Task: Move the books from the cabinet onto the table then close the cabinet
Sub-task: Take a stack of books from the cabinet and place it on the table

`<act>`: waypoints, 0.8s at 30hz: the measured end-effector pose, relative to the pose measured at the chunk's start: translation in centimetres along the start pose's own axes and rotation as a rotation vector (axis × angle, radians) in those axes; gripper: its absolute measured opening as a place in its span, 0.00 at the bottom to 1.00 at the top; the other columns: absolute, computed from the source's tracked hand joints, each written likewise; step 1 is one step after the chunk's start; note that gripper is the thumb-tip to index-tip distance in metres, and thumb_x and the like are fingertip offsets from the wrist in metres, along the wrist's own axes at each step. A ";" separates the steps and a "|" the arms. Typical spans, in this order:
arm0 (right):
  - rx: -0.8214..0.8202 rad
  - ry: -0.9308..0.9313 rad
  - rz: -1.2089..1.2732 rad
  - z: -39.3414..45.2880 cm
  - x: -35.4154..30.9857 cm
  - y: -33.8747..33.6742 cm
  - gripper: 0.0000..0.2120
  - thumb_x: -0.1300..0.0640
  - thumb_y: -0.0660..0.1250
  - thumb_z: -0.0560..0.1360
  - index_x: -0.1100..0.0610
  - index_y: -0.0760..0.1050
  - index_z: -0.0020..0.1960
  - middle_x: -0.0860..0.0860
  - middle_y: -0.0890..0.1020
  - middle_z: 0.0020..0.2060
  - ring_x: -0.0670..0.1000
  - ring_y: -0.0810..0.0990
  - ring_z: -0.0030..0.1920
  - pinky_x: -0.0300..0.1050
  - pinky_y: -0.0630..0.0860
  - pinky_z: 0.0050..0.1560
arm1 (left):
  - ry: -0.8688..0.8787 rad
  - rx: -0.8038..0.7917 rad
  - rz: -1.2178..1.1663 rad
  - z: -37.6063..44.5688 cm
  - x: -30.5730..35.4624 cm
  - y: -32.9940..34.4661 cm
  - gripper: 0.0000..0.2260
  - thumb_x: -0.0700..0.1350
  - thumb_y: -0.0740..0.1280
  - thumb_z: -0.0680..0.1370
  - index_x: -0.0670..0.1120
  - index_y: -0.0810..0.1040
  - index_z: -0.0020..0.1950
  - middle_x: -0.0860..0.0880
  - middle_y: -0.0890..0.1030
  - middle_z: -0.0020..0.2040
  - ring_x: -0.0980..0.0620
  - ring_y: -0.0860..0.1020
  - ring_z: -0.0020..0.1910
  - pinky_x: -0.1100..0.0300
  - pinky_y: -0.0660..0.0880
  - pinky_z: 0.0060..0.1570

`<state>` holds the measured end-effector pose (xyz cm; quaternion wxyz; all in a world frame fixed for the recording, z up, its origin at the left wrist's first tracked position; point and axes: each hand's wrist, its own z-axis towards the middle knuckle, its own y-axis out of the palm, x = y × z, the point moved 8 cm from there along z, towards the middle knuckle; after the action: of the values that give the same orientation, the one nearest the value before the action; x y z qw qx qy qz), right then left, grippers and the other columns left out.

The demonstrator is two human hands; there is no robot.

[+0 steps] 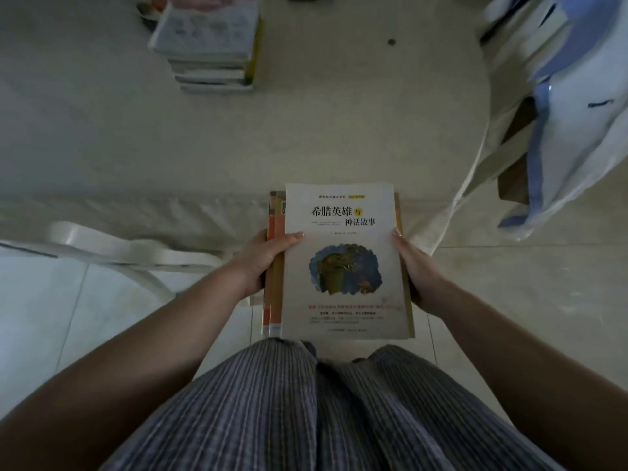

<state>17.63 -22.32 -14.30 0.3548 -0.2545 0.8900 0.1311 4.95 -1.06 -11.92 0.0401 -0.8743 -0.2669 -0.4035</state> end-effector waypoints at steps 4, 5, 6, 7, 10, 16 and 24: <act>0.019 -0.019 0.016 3.5 -4.9 1.6 0.23 0.39 0.60 0.75 0.53 0.73 0.63 0.56 0.84 0.52 0.59 0.84 0.50 0.55 0.80 0.48 | -0.008 -0.014 0.008 4.1 5.0 -1.6 0.19 0.49 0.68 0.75 0.49 0.72 0.65 0.42 0.82 0.52 0.43 0.81 0.49 0.51 0.78 0.43; 0.021 -0.026 0.025 4.6 -6.3 2.0 0.23 0.38 0.60 0.75 0.52 0.72 0.63 0.56 0.84 0.52 0.59 0.84 0.50 0.55 0.80 0.48 | -0.005 -0.015 0.012 5.2 6.5 -2.1 0.19 0.48 0.68 0.75 0.48 0.72 0.65 0.42 0.82 0.52 0.43 0.81 0.48 0.52 0.78 0.42; 0.013 -0.028 0.030 5.6 -7.4 2.3 0.24 0.38 0.60 0.75 0.52 0.72 0.64 0.56 0.84 0.53 0.59 0.84 0.50 0.56 0.81 0.49 | -0.001 -0.013 0.018 6.3 7.8 -2.5 0.19 0.48 0.68 0.75 0.47 0.72 0.65 0.43 0.82 0.51 0.44 0.81 0.47 0.53 0.78 0.41; -0.001 -0.032 0.022 6.5 -8.4 2.6 0.26 0.37 0.60 0.74 0.52 0.72 0.65 0.56 0.84 0.53 0.59 0.84 0.51 0.57 0.80 0.51 | 0.004 -0.008 0.025 7.1 8.9 -2.8 0.18 0.48 0.67 0.75 0.47 0.73 0.64 0.43 0.82 0.50 0.45 0.81 0.46 0.53 0.78 0.41; -0.030 -0.048 -0.005 9.8 -11.5 3.1 0.28 0.35 0.60 0.74 0.52 0.71 0.66 0.57 0.84 0.54 0.59 0.84 0.51 0.60 0.79 0.54 | -0.012 0.014 0.016 10.0 11.6 -3.3 0.19 0.48 0.68 0.75 0.48 0.73 0.65 0.44 0.83 0.50 0.45 0.82 0.47 0.54 0.78 0.41; -0.024 -0.061 -0.054 16.4 -17.4 3.4 0.31 0.33 0.61 0.70 0.54 0.73 0.64 0.57 0.83 0.54 0.59 0.84 0.51 0.61 0.79 0.55 | -0.033 0.091 -0.023 15.9 16.1 -4.2 0.26 0.49 0.71 0.71 0.47 0.70 0.68 0.43 0.82 0.53 0.44 0.82 0.49 0.53 0.79 0.40; 0.017 -0.063 -0.117 22.7 -24.2 3.5 0.24 0.37 0.60 0.75 0.54 0.76 0.60 0.55 0.85 0.50 0.58 0.84 0.49 0.59 0.79 0.55 | -0.018 0.251 0.008 21.5 21.7 -5.3 0.21 0.50 0.73 0.71 0.46 0.75 0.61 0.45 0.83 0.49 0.45 0.82 0.47 0.49 0.80 0.48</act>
<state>43.48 -1.28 -13.37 0.3919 -0.2987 0.8632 0.1104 28.63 19.05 -11.34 0.1483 -0.8669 -0.3123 -0.3591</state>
